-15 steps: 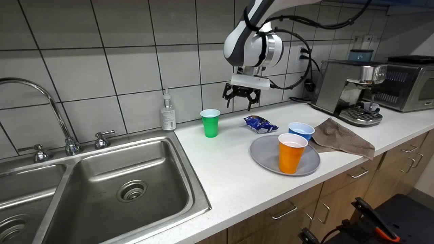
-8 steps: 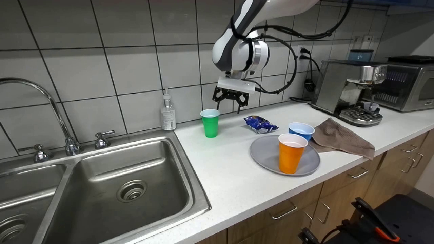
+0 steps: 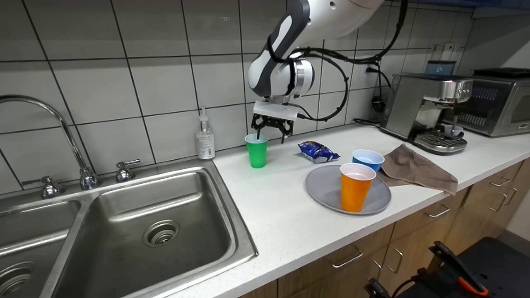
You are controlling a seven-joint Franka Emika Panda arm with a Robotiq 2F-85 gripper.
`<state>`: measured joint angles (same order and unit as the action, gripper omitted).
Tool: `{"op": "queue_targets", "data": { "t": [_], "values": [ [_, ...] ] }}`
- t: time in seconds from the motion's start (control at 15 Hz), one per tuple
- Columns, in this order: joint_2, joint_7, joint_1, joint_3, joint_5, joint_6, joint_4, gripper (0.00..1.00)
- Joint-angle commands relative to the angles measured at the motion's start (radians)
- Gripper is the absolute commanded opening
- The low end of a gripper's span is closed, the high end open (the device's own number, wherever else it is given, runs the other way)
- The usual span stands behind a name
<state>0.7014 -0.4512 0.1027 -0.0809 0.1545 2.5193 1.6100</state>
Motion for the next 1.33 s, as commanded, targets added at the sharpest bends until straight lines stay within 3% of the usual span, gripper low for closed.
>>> {"op": "queue_targets", "data": {
  "t": [0.0,0.07,0.13,0.2,0.8,1.27],
  "values": [
    [0.062,-0.062,0.022,-0.027,-0.026,-0.069,-0.101,1.0],
    [0.07,-0.065,0.024,-0.029,-0.027,-0.076,-0.111,1.0],
    [0.076,-0.066,0.024,-0.029,-0.024,-0.083,-0.12,0.75],
    [0.081,-0.065,0.023,-0.029,-0.023,-0.084,-0.126,0.74],
    [0.083,-0.054,0.018,-0.029,-0.02,-0.082,-0.136,0.03],
    [0.062,-0.034,0.008,-0.025,-0.017,-0.074,-0.113,0.01]
  ]
}}
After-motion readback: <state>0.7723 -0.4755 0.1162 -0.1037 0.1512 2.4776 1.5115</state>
